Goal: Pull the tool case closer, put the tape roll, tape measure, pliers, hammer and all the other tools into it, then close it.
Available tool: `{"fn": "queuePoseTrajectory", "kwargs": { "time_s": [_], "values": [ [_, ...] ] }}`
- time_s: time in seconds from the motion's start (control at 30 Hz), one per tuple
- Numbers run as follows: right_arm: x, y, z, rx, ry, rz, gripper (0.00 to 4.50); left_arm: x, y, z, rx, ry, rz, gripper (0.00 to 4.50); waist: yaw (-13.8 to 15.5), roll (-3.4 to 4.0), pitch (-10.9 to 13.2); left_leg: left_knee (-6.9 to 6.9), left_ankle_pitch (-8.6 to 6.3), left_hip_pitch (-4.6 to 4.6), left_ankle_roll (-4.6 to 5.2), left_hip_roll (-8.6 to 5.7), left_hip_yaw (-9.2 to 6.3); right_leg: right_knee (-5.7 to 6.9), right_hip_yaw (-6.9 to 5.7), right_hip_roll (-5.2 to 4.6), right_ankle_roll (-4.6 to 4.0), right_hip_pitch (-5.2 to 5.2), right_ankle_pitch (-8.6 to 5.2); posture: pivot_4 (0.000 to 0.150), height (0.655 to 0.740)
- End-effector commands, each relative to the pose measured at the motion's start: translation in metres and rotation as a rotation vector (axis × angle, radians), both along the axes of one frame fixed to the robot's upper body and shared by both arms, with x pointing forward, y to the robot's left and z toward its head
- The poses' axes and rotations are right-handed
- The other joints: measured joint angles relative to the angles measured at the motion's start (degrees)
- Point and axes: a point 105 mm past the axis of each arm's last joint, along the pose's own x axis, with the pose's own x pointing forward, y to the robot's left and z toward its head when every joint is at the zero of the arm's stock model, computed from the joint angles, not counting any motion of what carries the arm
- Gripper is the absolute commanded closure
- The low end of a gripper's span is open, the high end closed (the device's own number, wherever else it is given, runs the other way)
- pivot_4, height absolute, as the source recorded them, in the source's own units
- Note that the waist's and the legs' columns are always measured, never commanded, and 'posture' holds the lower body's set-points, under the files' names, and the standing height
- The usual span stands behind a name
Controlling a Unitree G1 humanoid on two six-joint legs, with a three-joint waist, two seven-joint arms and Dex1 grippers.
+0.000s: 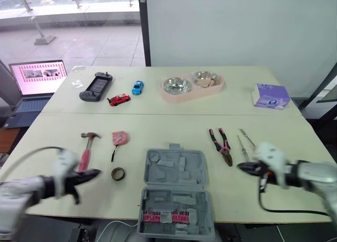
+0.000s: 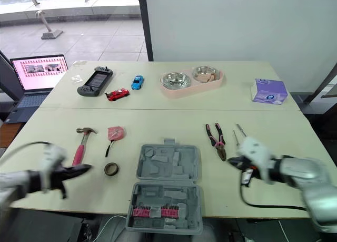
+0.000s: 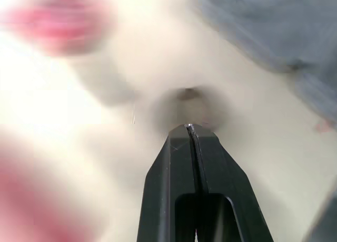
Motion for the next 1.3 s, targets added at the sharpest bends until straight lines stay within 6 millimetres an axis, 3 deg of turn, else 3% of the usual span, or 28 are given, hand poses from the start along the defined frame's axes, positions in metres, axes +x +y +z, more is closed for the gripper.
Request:
{"fn": "queuePoseTrajectory", "kwargs": {
  "time_s": [0.03, 0.17, 0.27, 0.5, 0.77, 0.9, 1.03, 1.1, 1.3],
  "values": [
    [-0.009, -0.063, 0.015, -0.021, -0.075, -0.154, 3.58, -0.024, 0.067, 0.006, 0.016, -0.028, 0.23, 3.55, -0.15, 0.09, 0.03, -0.02, -0.04, 0.04, 0.06, 0.02, 0.04, -0.1, 0.0, 0.01, 0.0, 0.08, 0.0, 0.15, 0.736],
    [-0.019, -0.104, 0.013, 0.009, -0.109, -0.262, 1.71, -0.048, 0.12, 0.004, 0.063, -0.071, 0.418, 1.64, -0.36, 0.06, 0.05, -0.06, -0.09, 0.03, 0.14, 0.03, 0.09, -0.28, 0.01, 0.01, -0.04, 0.11, -0.02, 0.15, 0.736],
    [-0.024, -0.118, 0.006, 0.012, -0.113, -0.301, 0.25, -0.062, 0.136, -0.004, 0.075, -0.045, 0.478, 0.2, -0.46, 0.03, 0.06, -0.05, -0.09, 0.04, 0.13, 0.15, 0.08, -0.28, 0.01, 0.13, -0.07, 0.1, 0.01, 0.15, 0.736],
    [-0.033, -0.136, -0.011, -0.004, -0.116, -0.369, 0.12, -0.075, 0.148, -0.013, 0.103, -0.032, 0.523, 0.09, -1.12, 0.14, 0.05, -0.06, -0.09, 0.07, 0.12, 0.23, 0.06, -0.23, 0.02, 0.22, -0.08, 0.1, 0.03, 0.15, 0.736],
    [-0.022, -0.12, -0.002, 0.008, -0.161, -0.336, 0.12, -0.059, 0.13, -0.017, 0.042, -0.04, 0.441, 0.09, -1.62, 0.19, 0.04, -0.05, -0.09, 0.12, 0.1, 0.45, 0.07, -0.21, 0.07, 0.48, -0.2, 0.09, 0.12, 0.15, 0.736],
    [-0.005, -0.074, 0.018, 0.041, -0.188, -0.223, 0.12, -0.035, 0.1, -0.01, -0.009, -0.069, 0.33, 0.09, -1.55, 0.22, 0.04, -0.04, -0.09, 0.12, 0.1, 0.5, 0.07, -0.18, 0.11, 0.52, -0.24, 0.09, 0.15, 0.15, 0.736],
    [0.013, 0.006, 0.031, 0.105, -0.178, 0.001, 0.12, -0.006, 0.059, -0.007, 0.0, -0.106, 0.176, 0.09, -1.5, 0.22, 0.04, -0.02, -0.09, 0.11, 0.09, 0.55, 0.06, -0.19, 0.12, 0.56, -0.28, 0.08, 0.18, 0.15, 0.736],
    [0.02, 0.034, 0.035, 0.112, -0.173, 0.088, 0.12, 0.008, 0.031, -0.003, -0.001, -0.146, 0.069, 0.09, -1.27, 0.22, 0.04, 0.0, -0.08, 0.09, 0.08, 0.55, 0.05, -0.19, 0.12, 0.56, -0.3, 0.07, 0.2, 0.15, 0.736],
    [0.034, 0.101, 0.04, 0.118, -0.155, 0.314, 0.12, 0.012, -0.053, -0.002, 0.063, -0.13, -0.354, 0.09, -1.21, 0.13, 0.06, 0.01, -0.07, -0.08, 0.03, 0.5, 0.02, -0.38, 0.13, 0.54, -0.24, 0.0, 0.26, 0.15, 0.736]
  ]
}}
